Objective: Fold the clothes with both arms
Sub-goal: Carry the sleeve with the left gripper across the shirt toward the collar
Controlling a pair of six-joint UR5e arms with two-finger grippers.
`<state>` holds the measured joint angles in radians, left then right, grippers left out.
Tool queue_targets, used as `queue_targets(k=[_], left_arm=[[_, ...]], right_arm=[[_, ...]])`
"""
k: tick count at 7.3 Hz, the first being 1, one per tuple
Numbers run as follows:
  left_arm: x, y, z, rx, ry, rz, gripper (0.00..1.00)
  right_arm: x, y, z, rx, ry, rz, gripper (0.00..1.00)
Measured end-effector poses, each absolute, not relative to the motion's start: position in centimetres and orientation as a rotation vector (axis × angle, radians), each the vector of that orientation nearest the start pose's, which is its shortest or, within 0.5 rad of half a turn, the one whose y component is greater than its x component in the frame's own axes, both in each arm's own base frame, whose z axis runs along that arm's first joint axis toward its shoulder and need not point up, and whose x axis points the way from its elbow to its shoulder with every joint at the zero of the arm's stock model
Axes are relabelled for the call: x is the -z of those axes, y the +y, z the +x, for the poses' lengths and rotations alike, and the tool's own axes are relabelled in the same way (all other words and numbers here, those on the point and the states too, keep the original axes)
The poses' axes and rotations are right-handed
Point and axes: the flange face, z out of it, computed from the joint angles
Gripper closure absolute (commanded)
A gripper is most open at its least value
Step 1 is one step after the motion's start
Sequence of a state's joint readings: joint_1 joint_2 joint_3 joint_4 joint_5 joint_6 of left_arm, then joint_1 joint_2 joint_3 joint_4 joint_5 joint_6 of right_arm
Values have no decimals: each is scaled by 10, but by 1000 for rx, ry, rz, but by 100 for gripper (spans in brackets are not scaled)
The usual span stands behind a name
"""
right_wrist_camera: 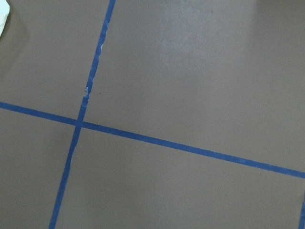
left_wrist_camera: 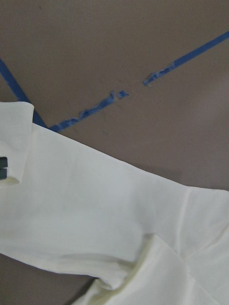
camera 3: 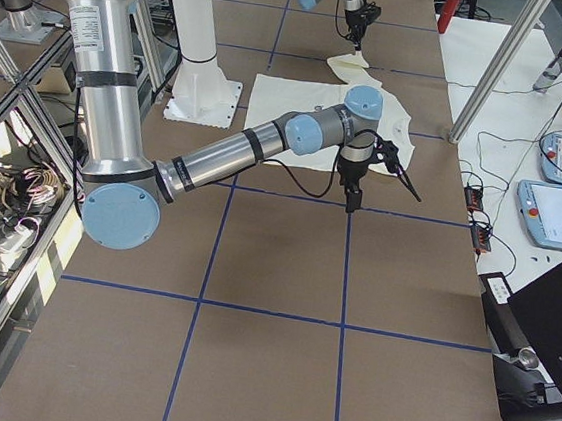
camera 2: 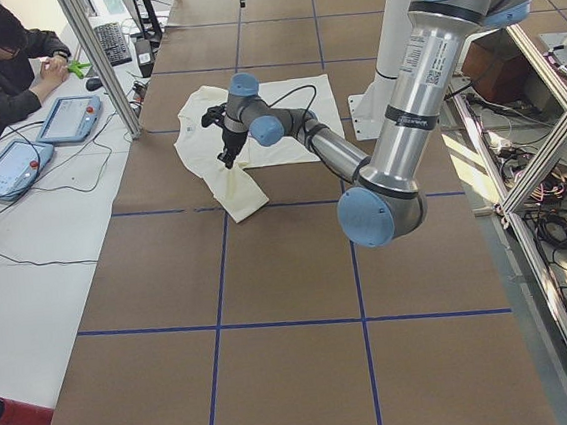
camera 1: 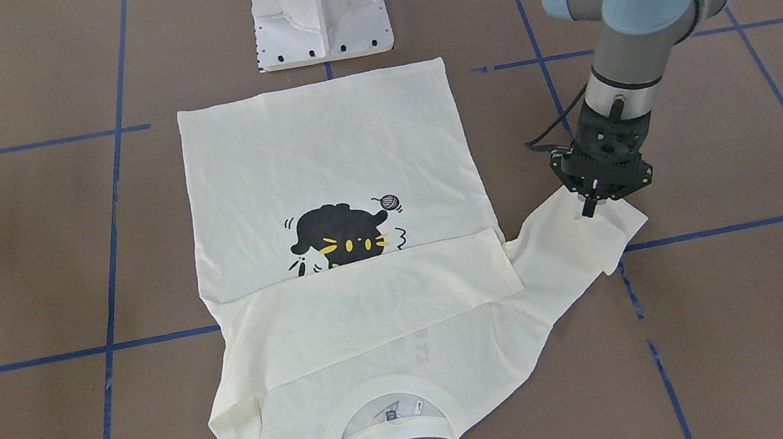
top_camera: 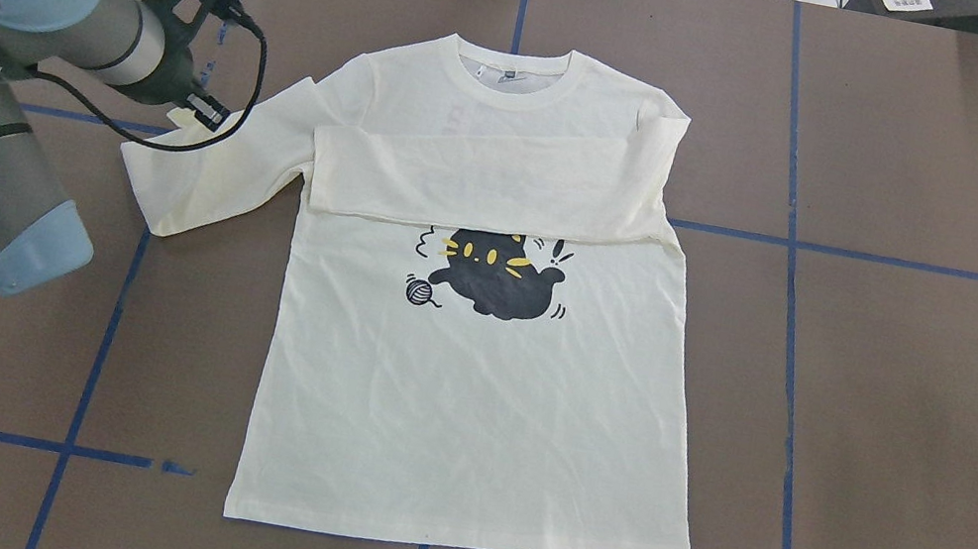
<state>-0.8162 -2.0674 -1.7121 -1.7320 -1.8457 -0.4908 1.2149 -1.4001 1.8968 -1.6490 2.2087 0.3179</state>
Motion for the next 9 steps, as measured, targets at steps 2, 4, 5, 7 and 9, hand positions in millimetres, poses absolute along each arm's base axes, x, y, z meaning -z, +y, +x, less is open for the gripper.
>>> queue_targets(k=[2, 4, 5, 7, 9], left_arm=[[-200, -599, 417, -263, 705, 466, 100], [-95, -634, 462, -169, 761, 452, 100], [-55, -628, 488, -151, 805, 452, 100], [-24, -573, 569, -171, 861, 513, 100], [-31, -525, 632, -217, 912, 569, 100]], right_arm=[[-427, -533, -119, 168, -726, 173, 0], [-427, -534, -117, 166, -725, 177, 0], [-426, -534, -115, 164, -725, 178, 0], [-427, -534, -113, 160, -724, 180, 0], [-426, -534, -112, 158, -724, 182, 0]])
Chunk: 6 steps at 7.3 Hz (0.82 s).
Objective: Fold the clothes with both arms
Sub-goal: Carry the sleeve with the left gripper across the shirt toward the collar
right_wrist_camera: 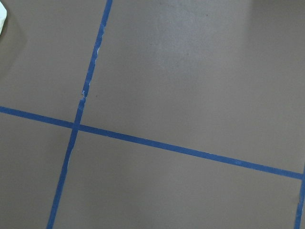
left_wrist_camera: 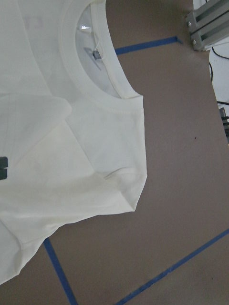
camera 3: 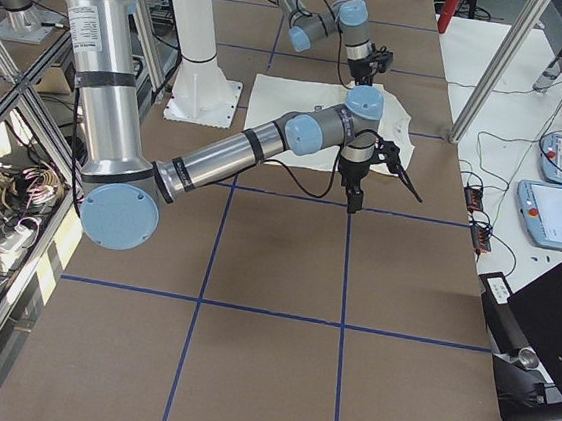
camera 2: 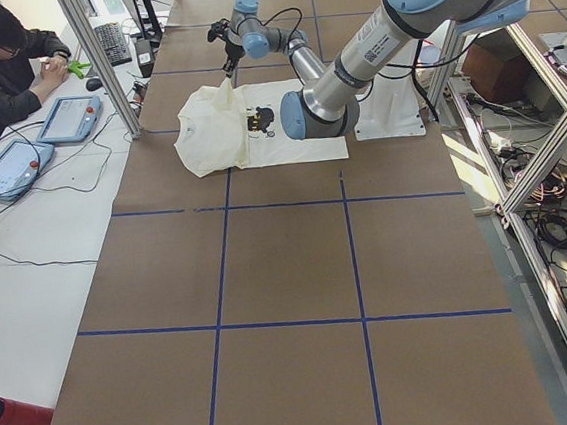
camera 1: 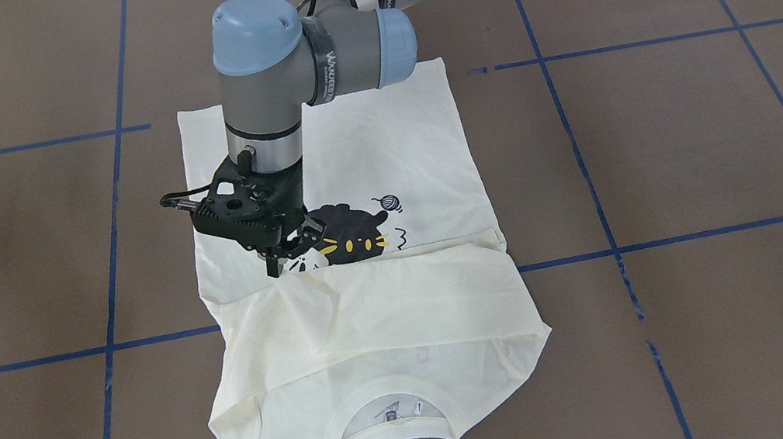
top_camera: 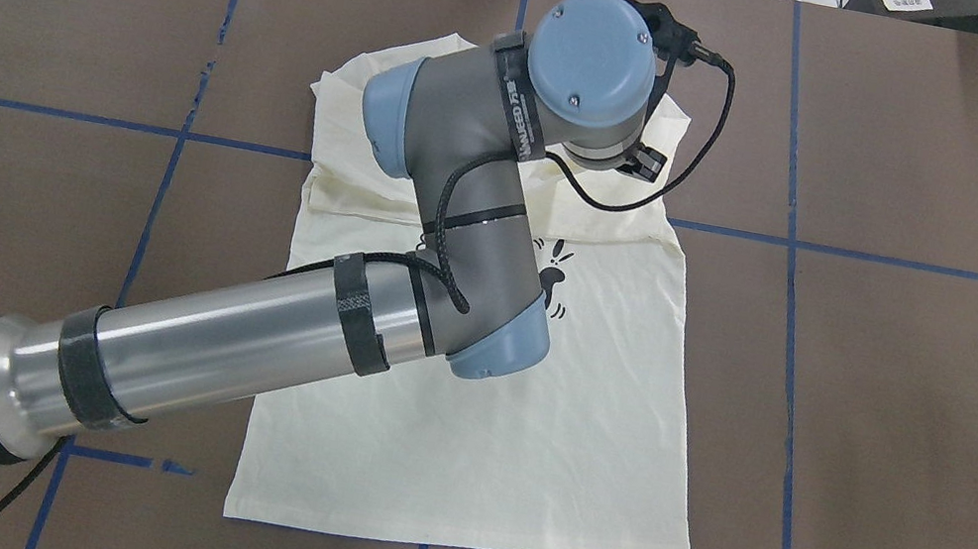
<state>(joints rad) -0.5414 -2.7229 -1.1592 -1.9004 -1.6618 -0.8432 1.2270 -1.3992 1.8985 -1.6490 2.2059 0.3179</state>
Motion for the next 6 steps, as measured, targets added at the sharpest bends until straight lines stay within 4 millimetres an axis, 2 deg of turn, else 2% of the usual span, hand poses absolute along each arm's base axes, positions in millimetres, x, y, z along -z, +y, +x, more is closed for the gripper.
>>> queue_targets(k=[1, 3, 4, 5, 6], left_arm=[[-37, -515, 648, -228, 918, 576, 100], [-42, -501, 665, -243, 929, 583, 100], [-42, -493, 673, -248, 932, 589, 37], [-42, -488, 677, -248, 937, 598, 0], [-43, -486, 679, -238, 959, 609, 0]], right_arm=[[-426, -534, -112, 158, -724, 182, 0], [-425, -534, -112, 157, -723, 183, 0], [-425, -534, -112, 158, -723, 183, 0], [-424, -535, -112, 159, -723, 185, 0], [-423, -535, -113, 159, -724, 188, 0]])
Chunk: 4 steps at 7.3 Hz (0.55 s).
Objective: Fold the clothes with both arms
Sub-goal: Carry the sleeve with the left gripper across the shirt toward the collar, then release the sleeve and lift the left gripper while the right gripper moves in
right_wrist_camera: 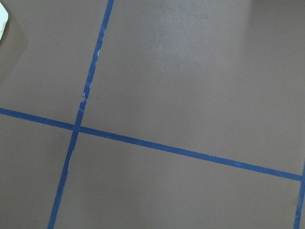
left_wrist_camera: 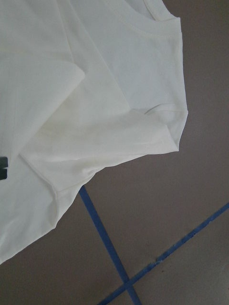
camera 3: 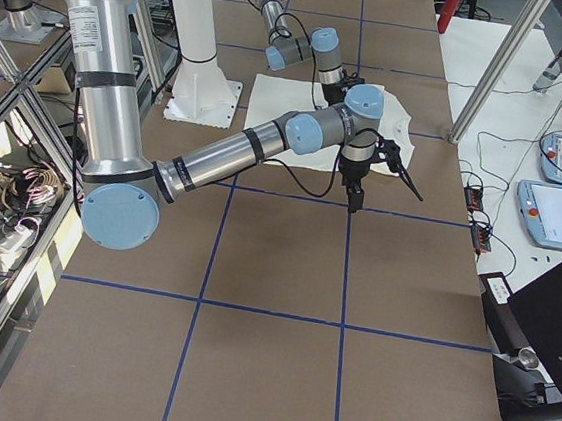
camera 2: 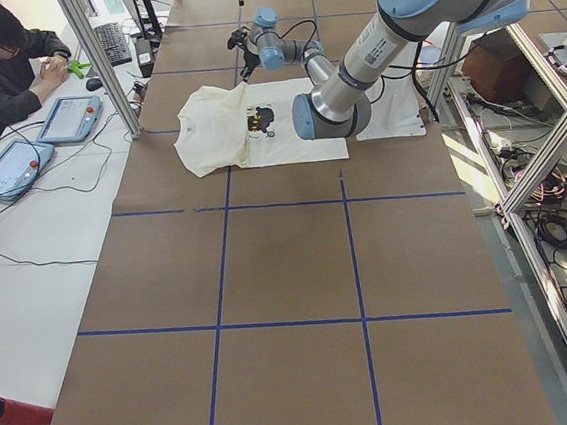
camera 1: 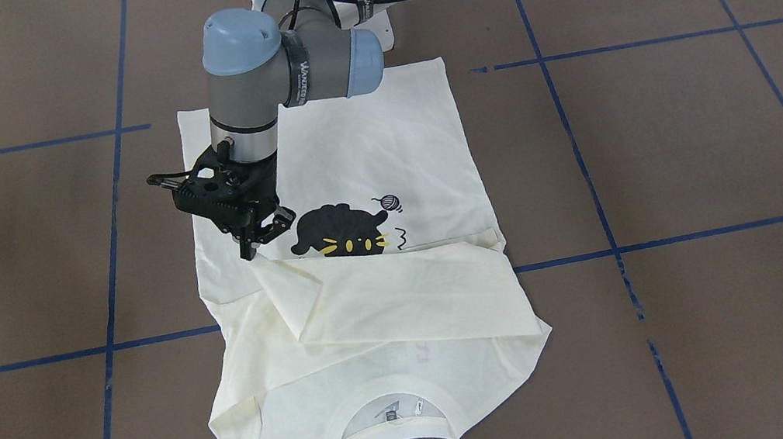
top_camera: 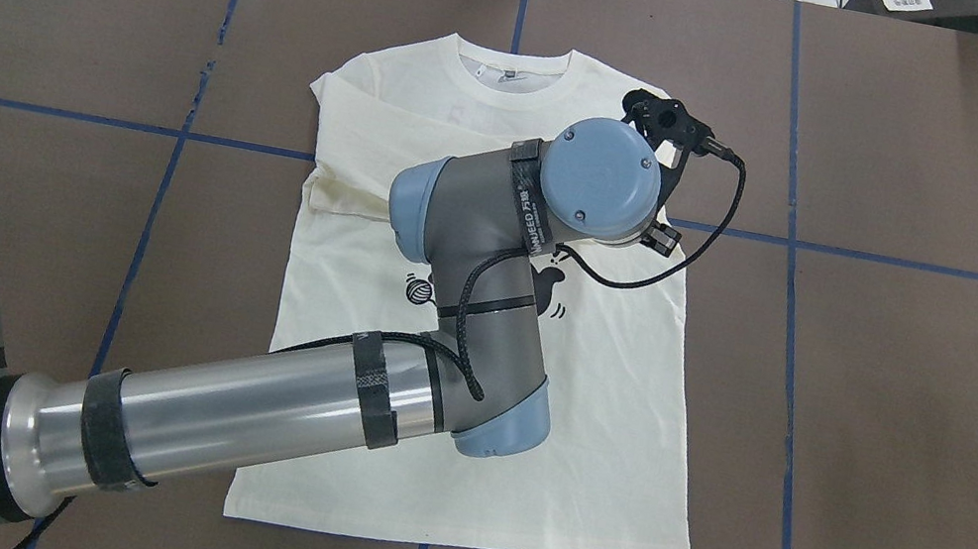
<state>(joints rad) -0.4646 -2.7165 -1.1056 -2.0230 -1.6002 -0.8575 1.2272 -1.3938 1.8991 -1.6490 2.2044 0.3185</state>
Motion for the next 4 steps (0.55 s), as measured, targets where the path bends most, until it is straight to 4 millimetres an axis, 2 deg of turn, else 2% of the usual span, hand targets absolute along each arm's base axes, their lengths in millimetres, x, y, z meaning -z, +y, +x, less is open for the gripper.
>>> queue_targets(k=[2, 3, 4], left_arm=[[-46, -495, 668, -156, 1029, 604, 0], [-50, -515, 651, -132, 1041, 589, 0], [-62, -541, 627, -144, 1041, 564, 0]], right_arm=[[-415, -539, -115, 166, -730, 200, 0], [-403, -544, -121, 179, -736, 217, 2], [-384, -550, -135, 208, -746, 244, 3]])
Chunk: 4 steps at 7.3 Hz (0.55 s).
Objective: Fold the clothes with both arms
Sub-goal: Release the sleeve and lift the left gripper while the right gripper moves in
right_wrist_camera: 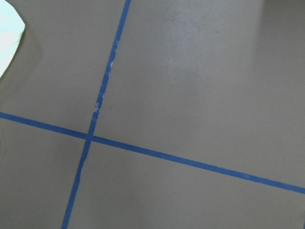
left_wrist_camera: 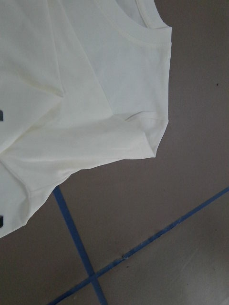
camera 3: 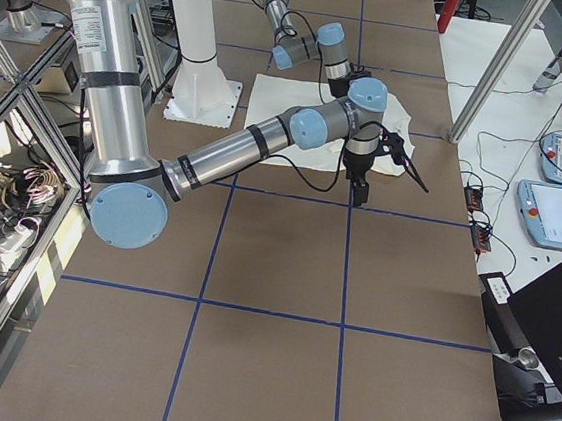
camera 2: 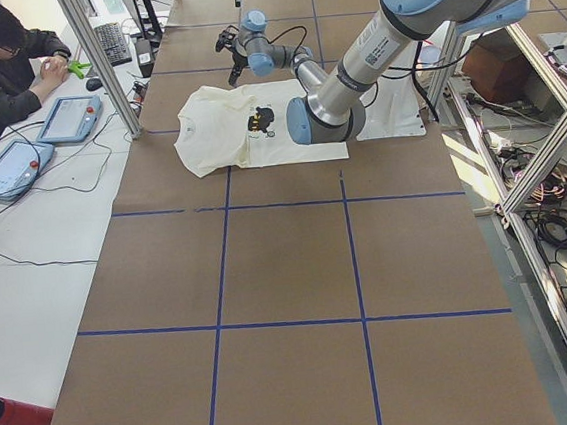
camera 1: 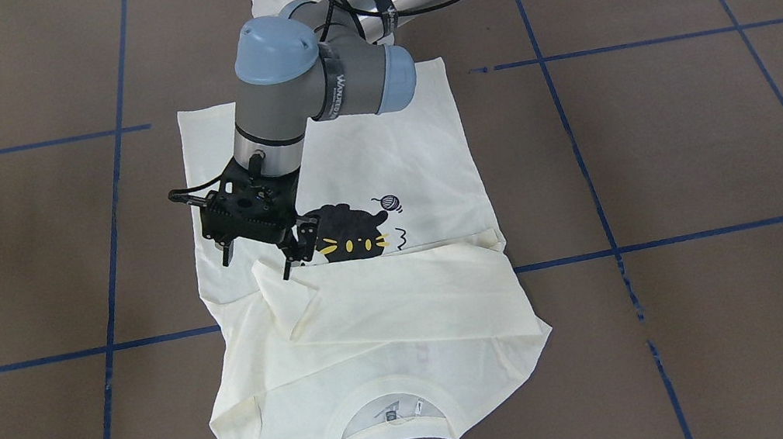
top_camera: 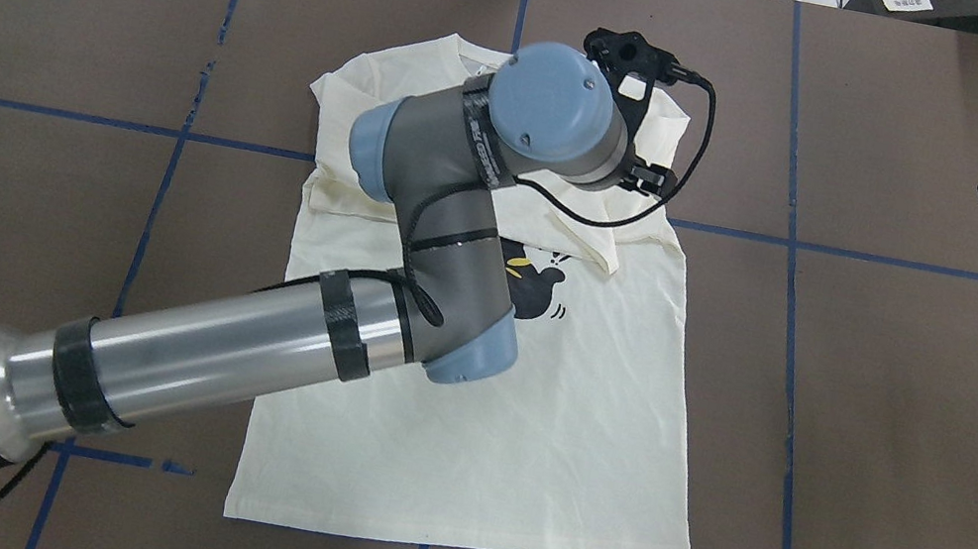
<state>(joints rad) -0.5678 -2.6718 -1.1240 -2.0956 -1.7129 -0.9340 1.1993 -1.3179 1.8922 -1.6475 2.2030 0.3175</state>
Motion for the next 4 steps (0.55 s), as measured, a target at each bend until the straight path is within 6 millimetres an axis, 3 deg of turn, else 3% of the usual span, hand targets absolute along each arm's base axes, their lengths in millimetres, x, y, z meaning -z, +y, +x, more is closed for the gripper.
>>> queue_targets(k=[2, 4], left_arm=[[-116, -581, 551, -248, 953, 554, 0], [-173, -596, 458, -334, 882, 546, 0]], right_arm=[[-330, -558, -188, 267, -760, 299, 1], [-281, -550, -273, 219, -740, 316, 3]])
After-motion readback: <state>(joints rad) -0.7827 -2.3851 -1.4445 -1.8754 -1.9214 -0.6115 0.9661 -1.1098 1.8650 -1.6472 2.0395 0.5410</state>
